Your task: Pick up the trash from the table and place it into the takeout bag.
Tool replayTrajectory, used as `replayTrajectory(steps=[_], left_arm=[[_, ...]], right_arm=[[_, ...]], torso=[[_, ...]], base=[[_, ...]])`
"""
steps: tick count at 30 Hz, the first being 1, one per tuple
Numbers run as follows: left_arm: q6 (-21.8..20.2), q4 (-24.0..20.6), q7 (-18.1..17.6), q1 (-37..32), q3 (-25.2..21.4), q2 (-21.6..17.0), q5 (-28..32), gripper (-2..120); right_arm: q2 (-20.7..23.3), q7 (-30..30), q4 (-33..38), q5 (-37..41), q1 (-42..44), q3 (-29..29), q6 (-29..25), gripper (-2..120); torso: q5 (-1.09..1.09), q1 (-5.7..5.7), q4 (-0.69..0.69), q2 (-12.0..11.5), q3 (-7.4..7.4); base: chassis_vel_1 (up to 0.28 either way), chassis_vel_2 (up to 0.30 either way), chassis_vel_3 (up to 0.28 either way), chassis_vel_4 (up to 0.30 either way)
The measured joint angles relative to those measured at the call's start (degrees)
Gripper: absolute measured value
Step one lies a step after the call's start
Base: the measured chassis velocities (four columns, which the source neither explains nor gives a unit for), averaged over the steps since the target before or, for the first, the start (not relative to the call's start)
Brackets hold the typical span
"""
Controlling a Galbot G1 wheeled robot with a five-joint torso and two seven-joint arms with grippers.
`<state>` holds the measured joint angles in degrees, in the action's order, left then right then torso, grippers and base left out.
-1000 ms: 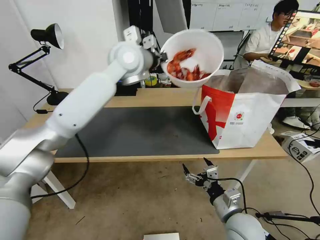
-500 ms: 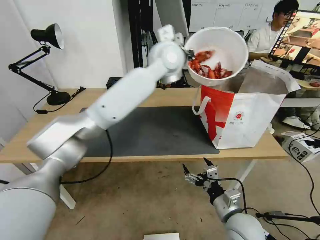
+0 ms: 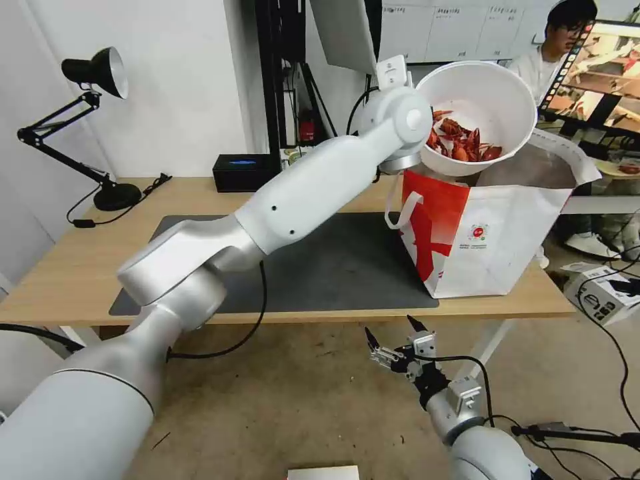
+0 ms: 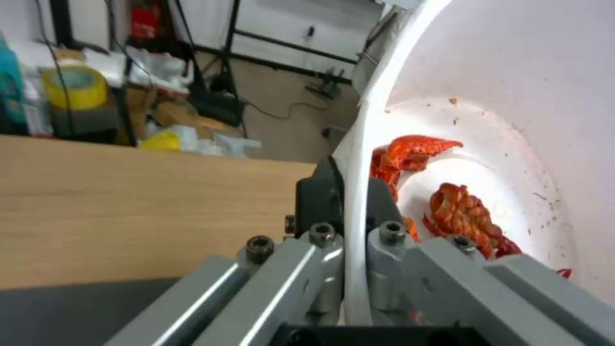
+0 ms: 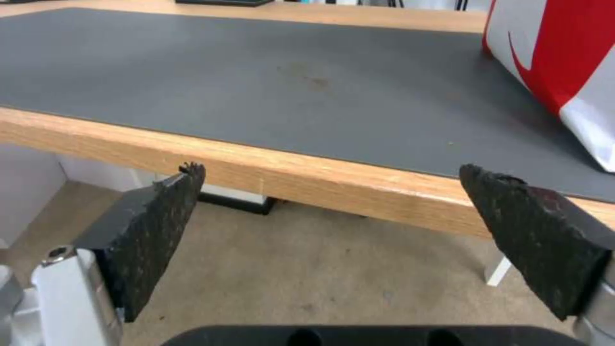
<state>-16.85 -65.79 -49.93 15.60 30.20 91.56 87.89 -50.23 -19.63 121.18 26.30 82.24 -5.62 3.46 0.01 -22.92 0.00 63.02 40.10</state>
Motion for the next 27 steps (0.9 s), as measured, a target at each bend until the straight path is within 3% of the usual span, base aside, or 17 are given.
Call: replayTrajectory(steps=[6, 11, 15, 20, 27], left_arm=[[1.9, 0.4, 1.6, -0.6, 3.0, -0.1, -6.5, 0], [4.4, -0.2, 5.4, -1.3, 5.7, -0.3, -12.9, 0], [4.6, -1.4, 6.9, -1.6, 7.2, -0.6, -14.6, 0], [3.0, -3.2, 8.4, -1.6, 8.3, -1.4, -14.5, 0], [-4.6, -6.2, 8.6, -0.6, 9.0, -3.3, -6.9, 0]], right_arm=[[0.0, 0.0, 0.0, 0.0, 0.0, 0.0, 0.0, 100], [0.0, 0.0, 0.0, 0.0, 0.0, 0.0, 0.0, 100], [0.0, 0.0, 0.0, 0.0, 0.0, 0.0, 0.0, 100], [0.0, 0.0, 0.0, 0.0, 0.0, 0.0, 0.0, 100], [0.0, 0.0, 0.0, 0.0, 0.0, 0.0, 0.0, 100]], torso=[[-0.01, 0.00, 0.00, 0.0, 0.00], [-0.01, 0.00, 0.00, 0.0, 0.00], [-0.01, 0.00, 0.00, 0.0, 0.00], [-0.01, 0.00, -0.01, 0.0, 0.00], [-0.01, 0.00, 0.00, 0.0, 0.00]], base=[[0.000, 0.000, 0.000, 0.000], [0.000, 0.000, 0.000, 0.000], [0.000, 0.000, 0.000, 0.000], [0.000, 0.000, 0.000, 0.000], [0.000, 0.000, 0.000, 0.000]])
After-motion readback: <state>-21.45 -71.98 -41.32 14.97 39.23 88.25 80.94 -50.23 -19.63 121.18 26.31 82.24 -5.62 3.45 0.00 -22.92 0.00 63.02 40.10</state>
